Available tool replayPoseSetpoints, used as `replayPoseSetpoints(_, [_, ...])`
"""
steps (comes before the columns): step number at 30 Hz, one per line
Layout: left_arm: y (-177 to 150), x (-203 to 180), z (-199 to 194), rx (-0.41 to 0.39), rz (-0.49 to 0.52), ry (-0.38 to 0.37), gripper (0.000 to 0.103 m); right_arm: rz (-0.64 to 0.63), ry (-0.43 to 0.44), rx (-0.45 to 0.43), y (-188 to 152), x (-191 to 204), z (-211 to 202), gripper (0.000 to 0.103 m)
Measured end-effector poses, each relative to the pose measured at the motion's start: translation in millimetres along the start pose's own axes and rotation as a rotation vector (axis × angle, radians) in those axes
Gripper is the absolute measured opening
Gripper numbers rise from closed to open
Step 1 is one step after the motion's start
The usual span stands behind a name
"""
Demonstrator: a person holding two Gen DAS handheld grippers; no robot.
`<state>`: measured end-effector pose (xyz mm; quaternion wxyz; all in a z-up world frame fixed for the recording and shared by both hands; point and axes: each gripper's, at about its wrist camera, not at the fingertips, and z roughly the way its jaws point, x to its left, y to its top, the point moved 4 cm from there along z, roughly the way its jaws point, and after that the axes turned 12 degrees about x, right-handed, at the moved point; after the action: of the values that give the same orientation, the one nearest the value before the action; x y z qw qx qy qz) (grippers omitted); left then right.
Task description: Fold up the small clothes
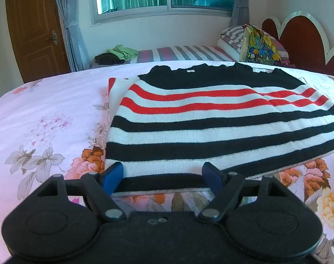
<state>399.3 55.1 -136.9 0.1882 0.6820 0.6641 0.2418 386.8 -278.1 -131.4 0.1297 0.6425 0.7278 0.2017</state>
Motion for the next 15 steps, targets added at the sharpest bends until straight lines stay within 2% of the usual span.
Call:
replayPoseSetpoints(2, [1.8, 0.0, 0.8, 0.008, 0.008, -0.004, 0.079, 0.006, 0.001, 0.003, 2.7, 0.1, -3.7, 0.005])
replayPoseSetpoints(5, [6.8, 6.2, -6.8, 0.034, 0.013, -0.013, 0.079, 0.037, 0.059, -0.056, 2.6, 0.9, -26.9, 0.005])
replayPoseSetpoints(7, [3.9, 16.7, -23.8, -0.005, -0.023, 0.051, 0.078, 0.039, 0.090, -0.084, 1.3, 3.4, -41.4, 0.005])
replayPoseSetpoints(9, [-9.0, 29.4, -40.8, -0.052, -0.108, 0.049, 0.078, 0.031, 0.117, -0.097, 0.9, 8.6, -50.7, 0.005])
replayPoseSetpoints(13, [-38.8, 36.1, -50.5, -0.031, -0.275, -0.064, 0.075, 0.025, 0.143, -0.098, -0.6, 21.7, -56.0, 0.005])
replayPoseSetpoints(14, [-45.2, 34.3, -51.6, -0.031, -0.314, -0.114, 0.073, 0.026, 0.156, -0.097, -0.6, 25.5, -56.3, 0.005])
replayPoseSetpoints(15, [-49.9, 32.3, -51.6, -0.033, -0.359, -0.166, 0.066, 0.030, 0.170, -0.097, -0.4, 29.0, -56.4, 0.005])
